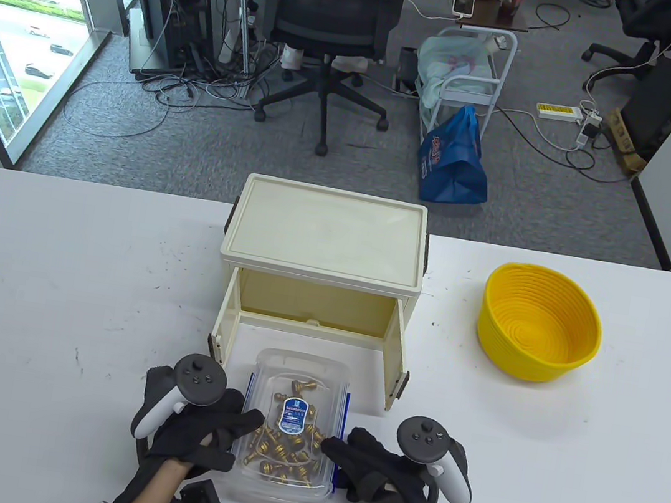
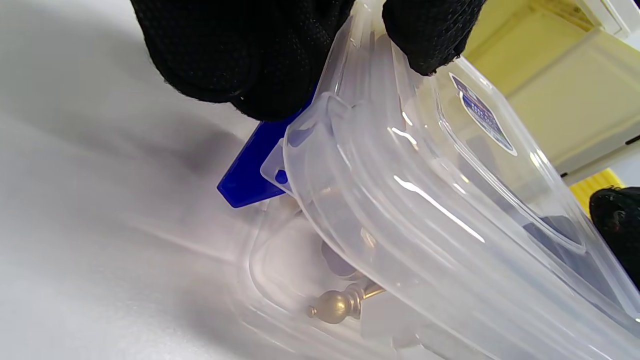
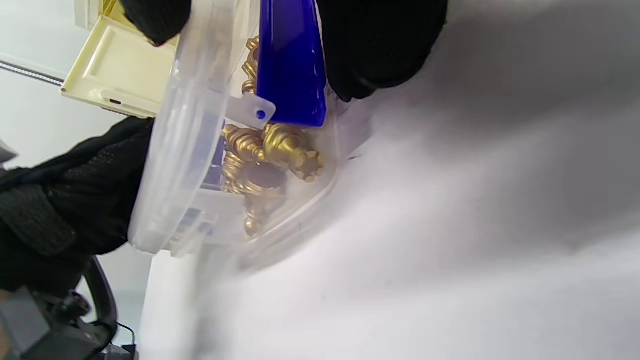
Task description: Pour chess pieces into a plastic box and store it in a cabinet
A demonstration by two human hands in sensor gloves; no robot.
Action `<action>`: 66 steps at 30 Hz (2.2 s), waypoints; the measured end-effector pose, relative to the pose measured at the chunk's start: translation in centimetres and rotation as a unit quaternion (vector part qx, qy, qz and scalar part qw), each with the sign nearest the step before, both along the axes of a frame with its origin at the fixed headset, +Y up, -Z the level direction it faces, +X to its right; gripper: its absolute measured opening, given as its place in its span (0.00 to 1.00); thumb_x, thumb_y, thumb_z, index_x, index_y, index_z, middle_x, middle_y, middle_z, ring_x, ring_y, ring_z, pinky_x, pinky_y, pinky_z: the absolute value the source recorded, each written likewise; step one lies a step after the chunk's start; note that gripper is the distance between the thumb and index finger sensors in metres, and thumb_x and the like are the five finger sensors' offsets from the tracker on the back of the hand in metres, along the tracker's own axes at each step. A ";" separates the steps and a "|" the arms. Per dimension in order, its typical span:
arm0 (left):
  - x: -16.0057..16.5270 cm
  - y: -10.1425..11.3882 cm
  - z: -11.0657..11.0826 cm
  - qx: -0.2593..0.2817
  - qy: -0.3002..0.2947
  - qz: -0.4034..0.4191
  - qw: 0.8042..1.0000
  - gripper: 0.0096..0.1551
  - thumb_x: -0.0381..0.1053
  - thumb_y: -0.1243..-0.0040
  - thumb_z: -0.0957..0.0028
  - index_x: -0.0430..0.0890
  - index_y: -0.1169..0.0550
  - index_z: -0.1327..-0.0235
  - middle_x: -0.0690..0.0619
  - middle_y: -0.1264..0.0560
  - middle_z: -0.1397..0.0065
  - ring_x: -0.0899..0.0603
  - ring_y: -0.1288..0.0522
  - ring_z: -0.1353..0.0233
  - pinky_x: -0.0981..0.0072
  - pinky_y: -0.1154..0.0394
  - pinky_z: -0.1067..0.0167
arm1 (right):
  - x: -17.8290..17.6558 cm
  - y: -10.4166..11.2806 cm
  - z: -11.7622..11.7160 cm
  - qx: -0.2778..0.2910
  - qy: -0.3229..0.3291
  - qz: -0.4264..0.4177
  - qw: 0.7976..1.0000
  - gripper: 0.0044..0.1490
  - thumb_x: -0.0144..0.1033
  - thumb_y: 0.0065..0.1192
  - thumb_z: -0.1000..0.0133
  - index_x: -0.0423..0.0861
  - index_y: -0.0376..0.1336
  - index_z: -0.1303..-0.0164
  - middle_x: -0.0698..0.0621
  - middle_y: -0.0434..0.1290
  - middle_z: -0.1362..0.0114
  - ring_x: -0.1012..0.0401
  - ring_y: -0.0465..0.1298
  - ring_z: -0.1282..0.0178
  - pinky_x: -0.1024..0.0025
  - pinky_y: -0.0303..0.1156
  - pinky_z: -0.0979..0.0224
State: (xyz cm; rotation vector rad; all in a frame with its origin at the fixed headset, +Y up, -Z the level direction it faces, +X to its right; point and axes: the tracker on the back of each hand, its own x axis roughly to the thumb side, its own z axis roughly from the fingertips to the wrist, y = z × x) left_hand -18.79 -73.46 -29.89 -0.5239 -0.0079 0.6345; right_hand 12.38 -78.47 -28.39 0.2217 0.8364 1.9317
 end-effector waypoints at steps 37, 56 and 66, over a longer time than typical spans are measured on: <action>-1.2 -0.9 1.2 0.076 0.000 -0.034 0.997 0.47 0.68 0.49 0.32 0.34 0.32 0.14 0.36 0.24 0.28 0.39 0.19 0.39 0.52 0.18 0.45 | -2.6 2.1 0.9 0.077 -0.040 0.099 0.991 0.55 0.54 0.58 0.31 0.24 0.43 0.18 0.29 0.63 0.24 0.40 0.75 0.34 0.53 0.74 0.39; -2.1 -3.7 -0.2 -0.103 0.041 0.194 0.975 0.53 0.65 0.55 0.27 0.26 0.44 0.08 0.25 0.34 0.19 0.27 0.26 0.29 0.41 0.23 0.37 | -2.8 1.3 0.1 0.049 -0.063 0.069 0.994 0.55 0.56 0.56 0.30 0.25 0.41 0.17 0.28 0.61 0.24 0.41 0.74 0.36 0.56 0.75 0.40; -2.5 -4.1 -1.3 -0.125 0.053 0.184 0.973 0.55 0.68 0.54 0.29 0.26 0.42 0.09 0.29 0.30 0.22 0.30 0.22 0.35 0.50 0.20 0.43 | -2.9 1.2 0.1 0.054 -0.065 0.076 0.994 0.55 0.55 0.55 0.29 0.25 0.41 0.17 0.28 0.62 0.24 0.41 0.74 0.36 0.56 0.75 0.40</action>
